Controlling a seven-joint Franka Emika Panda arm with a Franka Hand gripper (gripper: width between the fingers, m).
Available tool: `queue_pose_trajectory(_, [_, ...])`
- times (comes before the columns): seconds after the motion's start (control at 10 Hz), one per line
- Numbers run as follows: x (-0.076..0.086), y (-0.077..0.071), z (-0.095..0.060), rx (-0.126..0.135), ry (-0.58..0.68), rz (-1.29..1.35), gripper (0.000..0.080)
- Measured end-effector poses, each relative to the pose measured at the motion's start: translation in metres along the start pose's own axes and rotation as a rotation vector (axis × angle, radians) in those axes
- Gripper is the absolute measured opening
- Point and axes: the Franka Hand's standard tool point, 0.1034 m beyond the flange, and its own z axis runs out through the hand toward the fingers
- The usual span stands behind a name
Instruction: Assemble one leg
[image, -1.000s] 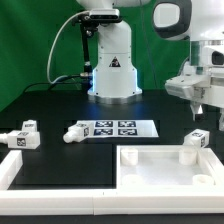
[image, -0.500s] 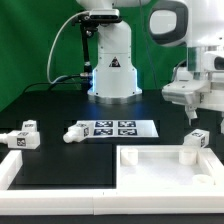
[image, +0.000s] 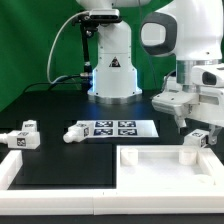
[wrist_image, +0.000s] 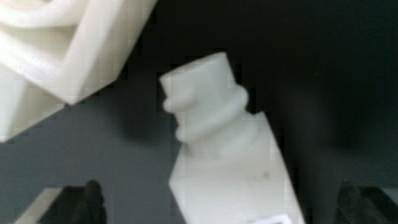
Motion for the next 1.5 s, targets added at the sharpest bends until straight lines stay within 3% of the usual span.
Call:
queue_pose_trajectory(0.4, [-0.002, -0.003, 0.012, 0.018, 0.008, 0.012, 0.0649])
queue_pose_trajectory(0.6, [-0.002, -0.003, 0.013, 0.019, 0.008, 0.013, 0.0399])
queue_pose_trajectory(0.7, [-0.002, -0.003, 0.013, 0.019, 0.008, 0.013, 0.0399])
queue_pose_trajectory(0.8, [-0.002, -0.004, 0.012, 0.012, 0.010, 0.029, 0.0285])
queue_pose_trajectory(1.0, [-0.003, -0.015, 0.001, 0.004, 0.006, 0.099, 0.0285])
queue_pose_trajectory(1.3, [-0.028, -0.039, -0.034, -0.005, -0.035, 0.221, 0.0285])
queue_pose_trajectory(1.5, [-0.029, -0.041, -0.034, 0.002, -0.038, 0.255, 0.0285])
